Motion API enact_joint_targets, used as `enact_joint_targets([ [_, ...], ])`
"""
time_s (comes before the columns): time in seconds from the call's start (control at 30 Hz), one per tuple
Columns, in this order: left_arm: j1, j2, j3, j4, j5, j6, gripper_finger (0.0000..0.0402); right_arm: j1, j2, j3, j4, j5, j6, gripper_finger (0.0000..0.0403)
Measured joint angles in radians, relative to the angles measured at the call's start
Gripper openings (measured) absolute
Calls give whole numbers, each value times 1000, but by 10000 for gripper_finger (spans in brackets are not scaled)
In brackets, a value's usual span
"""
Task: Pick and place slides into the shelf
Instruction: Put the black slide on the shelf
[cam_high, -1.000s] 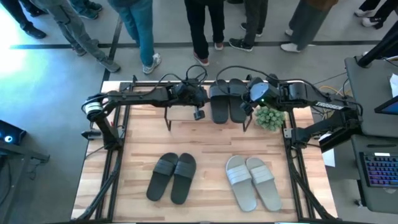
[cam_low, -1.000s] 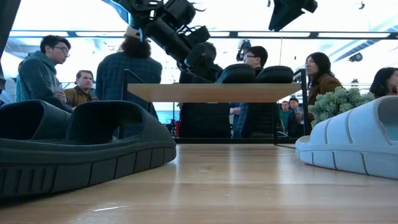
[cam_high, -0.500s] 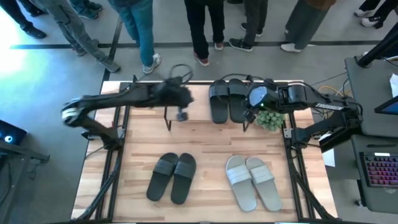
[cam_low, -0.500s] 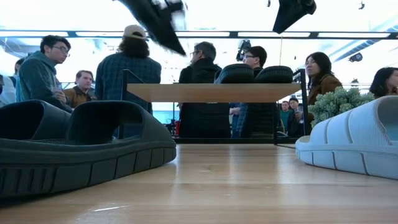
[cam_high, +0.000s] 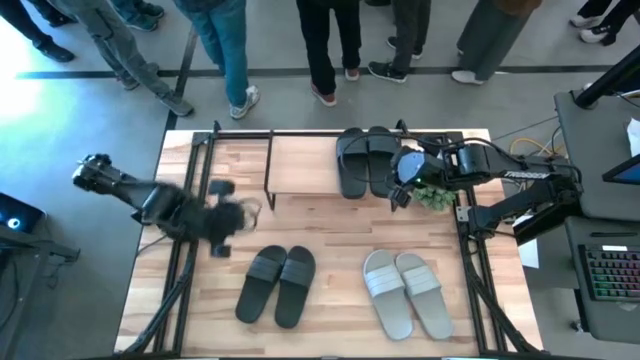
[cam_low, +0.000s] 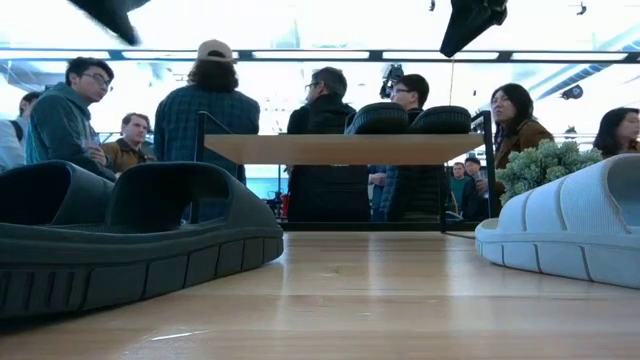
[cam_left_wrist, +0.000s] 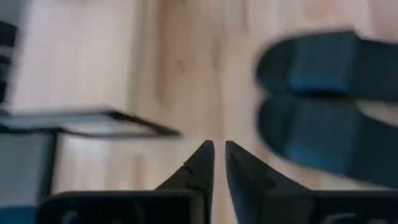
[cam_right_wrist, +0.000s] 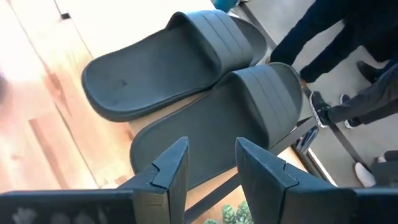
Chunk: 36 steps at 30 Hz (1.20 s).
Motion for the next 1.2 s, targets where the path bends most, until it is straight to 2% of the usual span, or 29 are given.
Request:
enact_joint_targets([
  [0.1, -129, 72, -3, -87, 9, -192, 63, 0, 0, 0, 3, 15, -5, 123],
  [0.27, -309, 213, -6, -71, -5, -372, 143, 10, 0, 0, 12, 20, -42, 123],
  [0.43, -434, 343, -6, -67, -109, -548, 201, 48, 0, 0, 50, 19, -145, 131],
  [0.53, -478, 415, -6, -17, -119, -620, 221, 69, 0, 1, 56, 20, -180, 150],
  [0.67, -508, 526, 0, 60, -135, -639, 230, 79, 0, 5, 47, 26, -182, 185],
  [0.87, -507, 669, 4, 61, -203, -705, 231, 79, 0, 22, 23, 31, -182, 222],
  [1.1, -470, 763, -14, 80, -273, -789, 229, 79, 0, 34, 23, 47, -180, 233],
  [1.2, -444, 795, -15, 81, -295, -789, 214, 78, 0, 34, 23, 47, -180, 233],
])
